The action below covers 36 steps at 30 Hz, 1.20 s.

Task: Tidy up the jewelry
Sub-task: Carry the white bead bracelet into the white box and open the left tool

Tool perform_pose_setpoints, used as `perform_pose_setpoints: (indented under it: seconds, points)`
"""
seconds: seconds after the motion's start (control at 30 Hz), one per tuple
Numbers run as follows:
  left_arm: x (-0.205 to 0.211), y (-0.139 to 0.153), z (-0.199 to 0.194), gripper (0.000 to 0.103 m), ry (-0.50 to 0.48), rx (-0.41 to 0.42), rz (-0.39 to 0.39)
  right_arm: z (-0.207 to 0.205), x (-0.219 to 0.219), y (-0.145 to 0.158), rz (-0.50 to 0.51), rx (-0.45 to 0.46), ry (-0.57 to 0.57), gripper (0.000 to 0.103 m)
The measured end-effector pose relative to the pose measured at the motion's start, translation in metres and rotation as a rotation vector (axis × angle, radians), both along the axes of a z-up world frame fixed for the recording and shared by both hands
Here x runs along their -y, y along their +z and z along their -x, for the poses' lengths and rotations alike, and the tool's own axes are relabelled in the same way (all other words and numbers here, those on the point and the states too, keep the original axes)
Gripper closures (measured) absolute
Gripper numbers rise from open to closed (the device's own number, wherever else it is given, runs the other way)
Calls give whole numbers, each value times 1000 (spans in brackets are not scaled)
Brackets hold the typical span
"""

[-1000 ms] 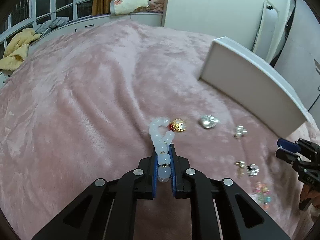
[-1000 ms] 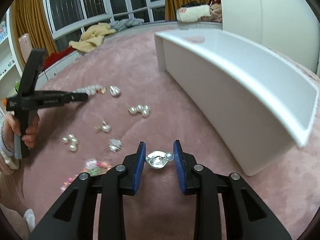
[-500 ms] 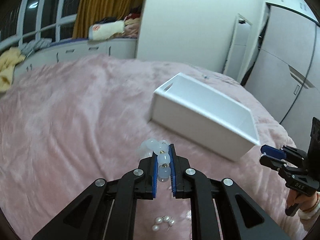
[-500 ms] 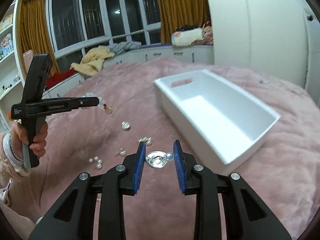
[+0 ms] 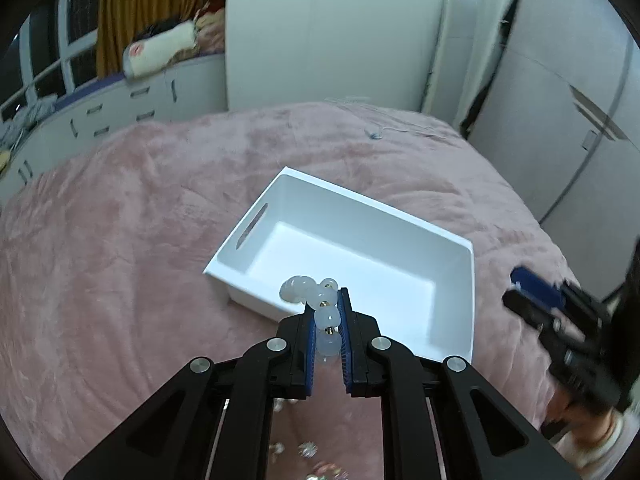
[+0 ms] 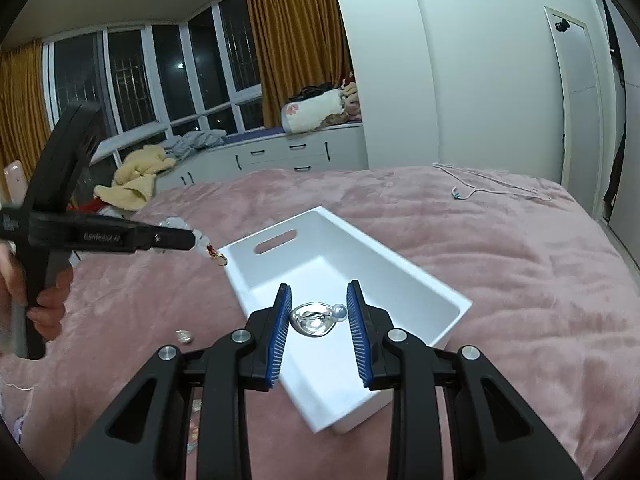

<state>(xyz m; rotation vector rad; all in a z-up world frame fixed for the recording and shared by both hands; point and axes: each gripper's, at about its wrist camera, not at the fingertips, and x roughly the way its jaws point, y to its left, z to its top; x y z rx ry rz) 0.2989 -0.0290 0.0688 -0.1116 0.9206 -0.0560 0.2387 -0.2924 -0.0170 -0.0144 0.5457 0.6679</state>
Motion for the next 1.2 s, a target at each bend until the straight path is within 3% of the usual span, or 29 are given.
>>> perform_pose_setpoints:
  seconds: [0.33,0.6,0.67,0.73,0.8,0.9,1.0,1.2]
  points:
    - [12,-31,-80,88,155,-43,-35,-35,-33,-40,61,-65,6,74]
    - [3,-45,-107,87,174,-66,-56,-49,-40,-48,122,-66,-4,72]
    - [2,-50,-111,78,175,-77,-72,-54,-40,-48,124,-73,-6,67]
    - [1,-52,-112,67,168,-75,-79,-56,-41,-49,143,-64,-16,44]
    - [1,-52,-110,50,158,-66,-99,-55,-39,-48,156,-50,-17,35]
    - [-1,-46,-95,41,130,-14,-132,-46,-32,-39,127,-32,10,34]
    - [1,-36,-54,25,69,83,-158,-26,-23,-27,49,5,41,25]
    - [-9,-25,14,18,24,174,-192,21,-35,-14,-13,69,165,19]
